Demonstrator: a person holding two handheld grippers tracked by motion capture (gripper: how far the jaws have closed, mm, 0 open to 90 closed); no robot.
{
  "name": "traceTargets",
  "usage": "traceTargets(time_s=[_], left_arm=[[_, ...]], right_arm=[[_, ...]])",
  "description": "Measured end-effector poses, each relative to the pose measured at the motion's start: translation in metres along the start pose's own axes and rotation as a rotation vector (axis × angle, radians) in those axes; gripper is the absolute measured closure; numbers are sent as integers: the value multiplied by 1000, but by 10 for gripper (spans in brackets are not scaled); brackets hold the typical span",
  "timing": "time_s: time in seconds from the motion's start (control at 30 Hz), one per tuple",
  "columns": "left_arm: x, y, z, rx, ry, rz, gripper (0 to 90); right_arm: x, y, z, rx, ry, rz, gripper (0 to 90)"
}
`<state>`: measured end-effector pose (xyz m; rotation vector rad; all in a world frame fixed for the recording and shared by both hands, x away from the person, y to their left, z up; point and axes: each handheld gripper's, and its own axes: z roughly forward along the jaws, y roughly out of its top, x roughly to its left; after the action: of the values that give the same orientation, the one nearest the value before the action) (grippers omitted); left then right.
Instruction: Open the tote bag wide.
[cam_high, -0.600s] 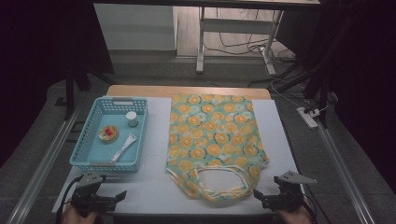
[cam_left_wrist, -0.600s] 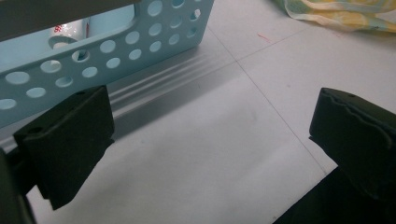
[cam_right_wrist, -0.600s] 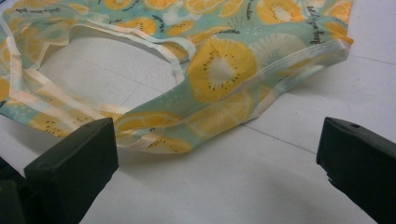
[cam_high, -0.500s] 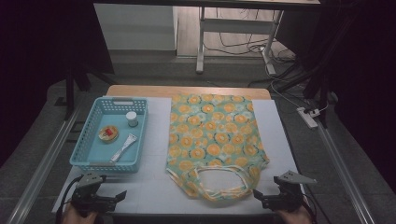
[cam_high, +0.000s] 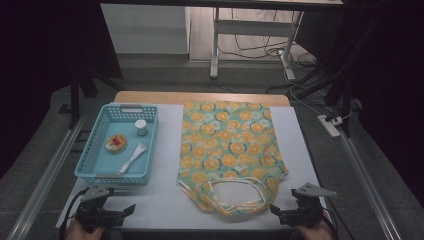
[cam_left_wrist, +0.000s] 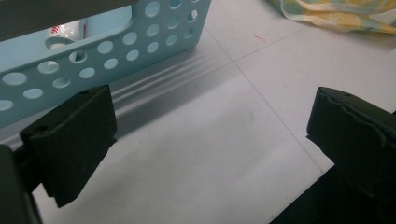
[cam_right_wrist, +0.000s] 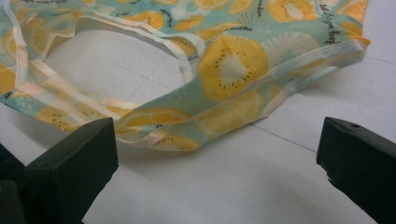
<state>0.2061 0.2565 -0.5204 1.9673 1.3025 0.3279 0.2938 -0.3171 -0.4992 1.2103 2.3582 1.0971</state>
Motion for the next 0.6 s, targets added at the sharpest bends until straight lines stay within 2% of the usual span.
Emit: traceTargets(time_s=[0.27,0.4,0.6], left_arm=[[0,0,0,1,-6,6,17],[0,0,0,1,-7,7,16],[0,0,0,2,-7,7,15]], right_arm=[[2,2,-1,-3,-5,-12,0],[7,7,-5,-24,-19,-44,0],[10,10,-3,-6,5,-46,0]])
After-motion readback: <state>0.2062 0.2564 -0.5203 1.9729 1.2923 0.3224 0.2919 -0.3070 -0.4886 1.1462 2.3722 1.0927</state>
